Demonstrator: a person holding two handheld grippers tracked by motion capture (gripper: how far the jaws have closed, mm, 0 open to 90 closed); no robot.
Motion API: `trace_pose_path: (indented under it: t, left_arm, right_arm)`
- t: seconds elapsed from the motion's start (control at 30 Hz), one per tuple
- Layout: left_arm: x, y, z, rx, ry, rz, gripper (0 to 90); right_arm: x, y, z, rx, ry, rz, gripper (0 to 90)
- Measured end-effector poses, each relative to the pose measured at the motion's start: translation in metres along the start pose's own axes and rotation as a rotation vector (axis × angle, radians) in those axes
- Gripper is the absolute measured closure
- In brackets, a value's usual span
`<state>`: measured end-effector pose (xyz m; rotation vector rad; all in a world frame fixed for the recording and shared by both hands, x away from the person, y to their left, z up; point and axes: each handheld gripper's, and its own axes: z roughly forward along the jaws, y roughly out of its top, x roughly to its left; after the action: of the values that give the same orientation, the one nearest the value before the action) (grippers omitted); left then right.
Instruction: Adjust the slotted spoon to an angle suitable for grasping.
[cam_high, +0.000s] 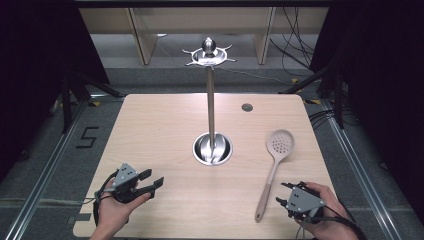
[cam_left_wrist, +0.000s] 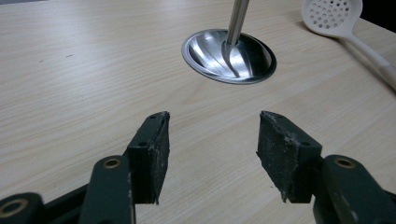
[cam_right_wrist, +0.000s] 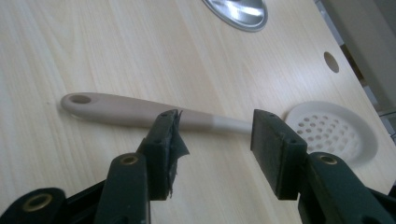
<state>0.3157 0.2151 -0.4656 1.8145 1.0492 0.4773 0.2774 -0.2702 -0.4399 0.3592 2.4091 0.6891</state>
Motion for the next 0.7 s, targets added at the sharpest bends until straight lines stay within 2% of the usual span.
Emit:
trace_pose_path:
  t: [0.03,0.07,0.1,0.13,0.17,0.23,0.3,0.33,0.37,0.43,0.47,0.5,0.53,0.57,0.63,0.67,0.7]
  left_arm:
    - [0.001,0.0,0.0,-0.003,0.003,0.018,42.9]
    - [0.0,0.0,0.001,0.002,-0.001,-0.005,42.8]
    - [0.001,0.0,0.001,0.004,0.001,0.013,42.8]
    - [0.0,-0.001,0.002,0.002,-0.006,-0.01,42.9]
    - [0.001,0.0,0.003,0.004,-0.001,0.018,42.8]
    - [0.0,-0.001,0.003,0.009,-0.004,-0.001,42.7]
    - [0.0,-0.001,0.004,0.01,-0.011,0.01,42.7]
    - [0.0,-0.001,0.004,0.008,-0.016,0.013,42.7]
    - [0.0,-0.001,0.004,0.01,-0.016,0.012,42.6]
    - [0.0,0.0,0.004,0.014,-0.009,0.01,42.6]
    - [0.0,0.0,0.004,0.01,-0.018,0.01,42.6]
    - [-0.001,-0.001,0.004,0.01,-0.014,0.001,42.6]
    - [0.0,0.0,0.004,0.009,-0.016,0.016,42.6]
    - [0.0,0.0,0.003,0.008,-0.015,0.007,42.6]
    - [0.0,-0.001,0.003,0.006,-0.007,-0.004,42.6]
    - [0.0,-0.001,0.003,-0.002,-0.014,-0.013,42.6]
    - [0.001,0.0,0.003,-0.005,-0.017,-0.001,42.7]
  right_arm:
    - [-0.001,0.001,0.001,0.02,0.018,-0.003,53.1]
    - [0.0,0.0,0.003,0.049,0.046,-0.007,52.8]
    - [0.0,0.0,0.005,0.079,0.083,-0.019,53.3]
    - [0.0,-0.001,0.008,0.11,0.112,-0.048,55.0]
    - [0.0,-0.003,0.011,0.149,0.124,-0.083,57.6]
    - [-0.001,-0.004,0.013,0.213,0.167,-0.103,69.1]
    - [-0.004,-0.002,0.014,0.257,0.204,-0.132,82.5]
    - [-0.007,-0.002,0.015,0.261,0.221,-0.162,87.5]
    - [-0.01,-0.001,0.019,0.286,0.25,-0.168,90.0]
    - [-0.015,0.001,0.026,0.336,0.286,-0.177,90.0]
    - [-0.016,0.003,0.031,0.368,0.317,-0.159,90.0]
    - [-0.018,0.005,0.038,0.388,0.347,-0.164,90.0]
    - [-0.021,0.007,0.043,0.386,0.37,-0.181,90.0]
    - [-0.022,0.01,0.049,0.404,0.392,-0.162,90.0]
    - [-0.025,0.014,0.058,0.416,0.415,-0.166,90.0]
    - [-0.027,0.017,0.063,0.418,0.43,-0.185,90.0]
    - [-0.027,0.019,0.066,0.432,0.434,-0.179,90.0]
